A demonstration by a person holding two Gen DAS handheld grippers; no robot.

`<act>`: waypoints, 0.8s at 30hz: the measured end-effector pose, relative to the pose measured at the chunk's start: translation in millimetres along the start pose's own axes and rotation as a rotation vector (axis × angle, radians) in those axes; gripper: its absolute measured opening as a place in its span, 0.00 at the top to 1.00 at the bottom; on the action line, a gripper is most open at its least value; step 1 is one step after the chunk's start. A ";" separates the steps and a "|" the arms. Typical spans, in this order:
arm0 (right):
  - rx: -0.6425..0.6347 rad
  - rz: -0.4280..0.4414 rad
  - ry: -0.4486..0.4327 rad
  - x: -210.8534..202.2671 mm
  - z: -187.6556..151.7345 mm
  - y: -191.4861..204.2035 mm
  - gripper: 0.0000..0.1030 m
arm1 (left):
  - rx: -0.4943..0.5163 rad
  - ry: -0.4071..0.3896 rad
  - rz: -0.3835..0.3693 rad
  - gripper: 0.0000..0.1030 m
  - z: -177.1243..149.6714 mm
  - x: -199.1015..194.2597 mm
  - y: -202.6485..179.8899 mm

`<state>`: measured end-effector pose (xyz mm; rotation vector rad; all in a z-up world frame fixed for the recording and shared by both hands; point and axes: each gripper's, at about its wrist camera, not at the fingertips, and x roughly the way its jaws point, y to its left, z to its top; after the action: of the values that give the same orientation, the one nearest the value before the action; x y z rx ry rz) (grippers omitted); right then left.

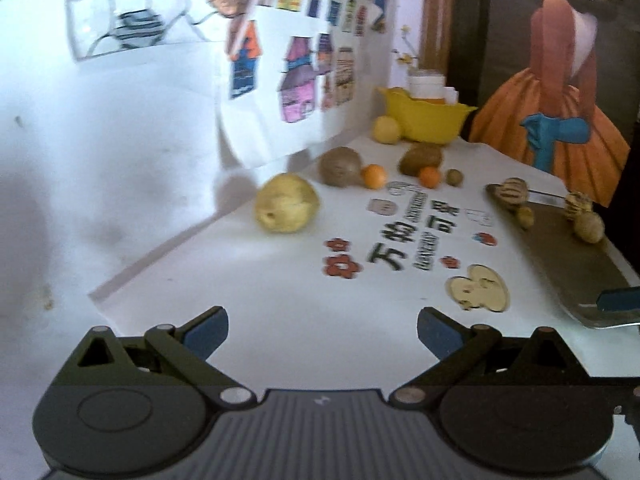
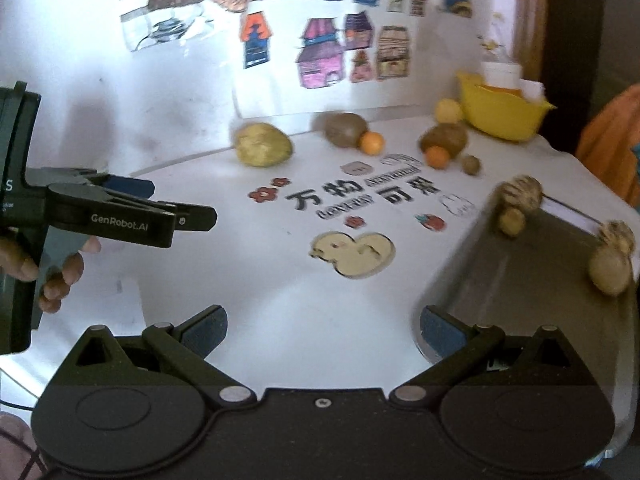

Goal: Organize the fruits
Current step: 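Withdraw both tools from the tray toward the loose fruits, then close the left tool on the yellow pear while the right tool grasps an orange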

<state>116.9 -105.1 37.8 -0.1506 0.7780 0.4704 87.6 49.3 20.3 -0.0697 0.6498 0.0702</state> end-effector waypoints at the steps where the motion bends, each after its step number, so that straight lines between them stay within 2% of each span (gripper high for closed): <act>1: -0.019 0.002 0.003 2.1 4.4 1.8 0.01 | -0.002 0.000 0.008 0.00 1.1 0.3 4.2; 14: -0.253 -0.015 -0.006 33.5 76.2 -8.7 0.01 | 0.021 -0.020 0.020 0.00 15.3 18.0 27.5; 24: -0.261 0.052 0.003 96.4 143.2 -43.2 0.01 | 0.000 -0.022 0.026 0.00 36.3 45.5 35.3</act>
<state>287.7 -66.5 69.3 -0.3743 0.7230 0.6202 142.5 89.6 20.0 -0.0600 0.6290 0.0957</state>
